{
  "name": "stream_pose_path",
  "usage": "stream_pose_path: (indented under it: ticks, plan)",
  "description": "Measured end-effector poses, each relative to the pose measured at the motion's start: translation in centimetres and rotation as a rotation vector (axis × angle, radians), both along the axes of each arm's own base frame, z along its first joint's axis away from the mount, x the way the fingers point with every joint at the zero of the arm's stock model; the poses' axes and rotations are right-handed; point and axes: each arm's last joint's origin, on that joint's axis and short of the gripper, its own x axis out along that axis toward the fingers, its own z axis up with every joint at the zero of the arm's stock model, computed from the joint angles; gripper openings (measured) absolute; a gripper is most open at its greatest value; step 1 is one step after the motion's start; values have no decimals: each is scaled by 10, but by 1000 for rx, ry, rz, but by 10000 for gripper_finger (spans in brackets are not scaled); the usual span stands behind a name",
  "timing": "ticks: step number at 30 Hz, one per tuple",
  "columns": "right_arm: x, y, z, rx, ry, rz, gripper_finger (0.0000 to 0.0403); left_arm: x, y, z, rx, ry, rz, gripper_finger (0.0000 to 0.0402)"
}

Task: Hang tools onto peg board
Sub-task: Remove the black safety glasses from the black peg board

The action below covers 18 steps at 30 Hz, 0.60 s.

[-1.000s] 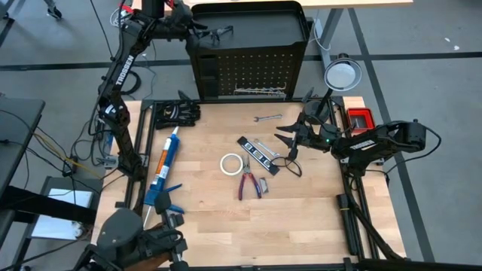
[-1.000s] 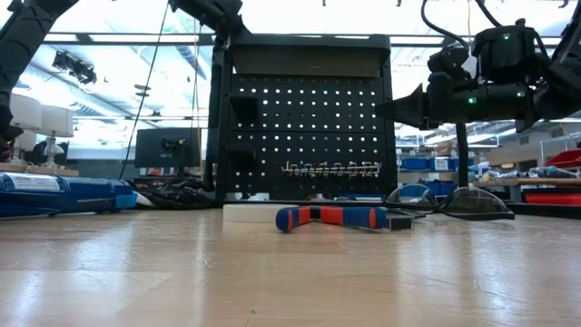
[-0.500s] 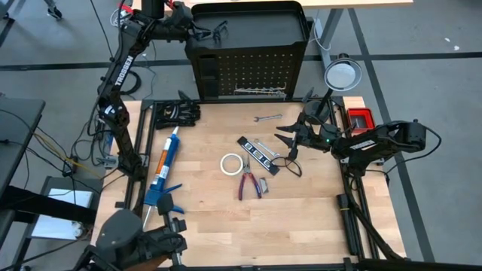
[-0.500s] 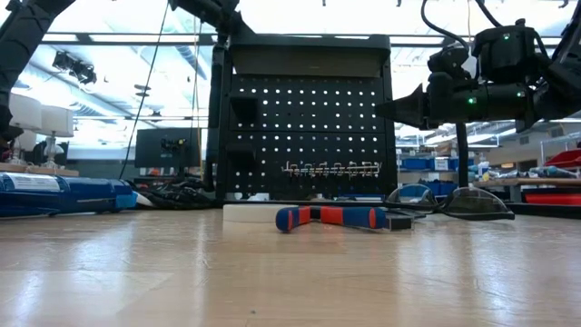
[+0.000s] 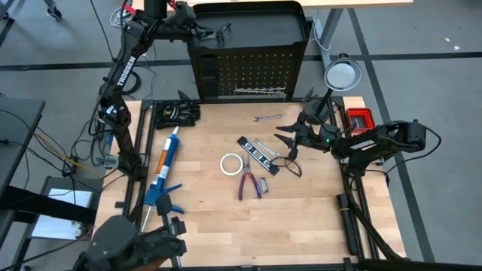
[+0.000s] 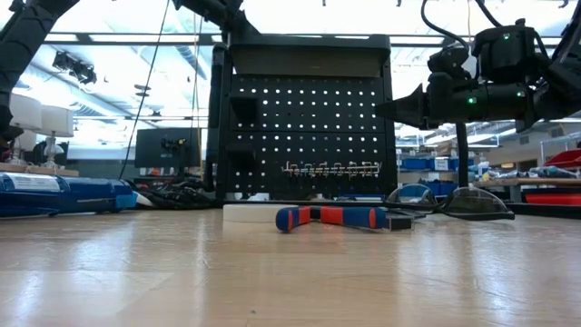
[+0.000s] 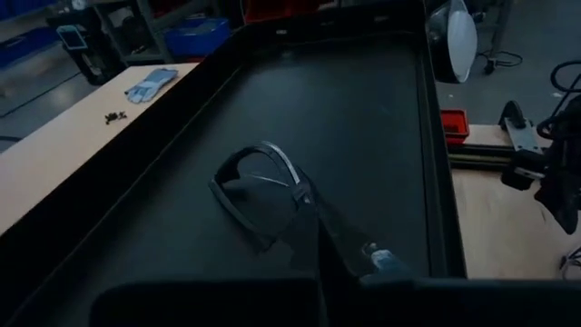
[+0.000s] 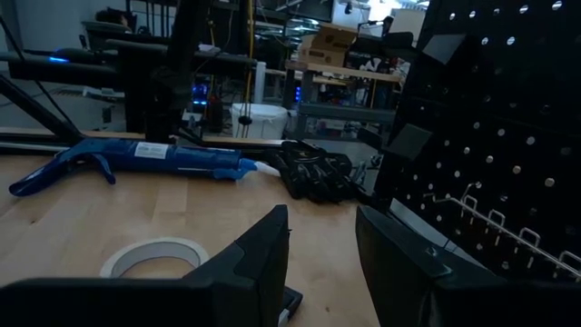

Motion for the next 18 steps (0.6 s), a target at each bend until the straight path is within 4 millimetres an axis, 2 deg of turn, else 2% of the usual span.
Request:
stream_pose_path:
  ticks: [8,13,18]
  plan:
    - [0,0,0,0,0,0,139,1,1,8,41,-55,7,1]
    - [0,0,0,0,0,0,139,1,2,11,-35,-120,49,0]
    - [0,0,0,0,0,0,139,-1,2,10,-75,-127,55,35]
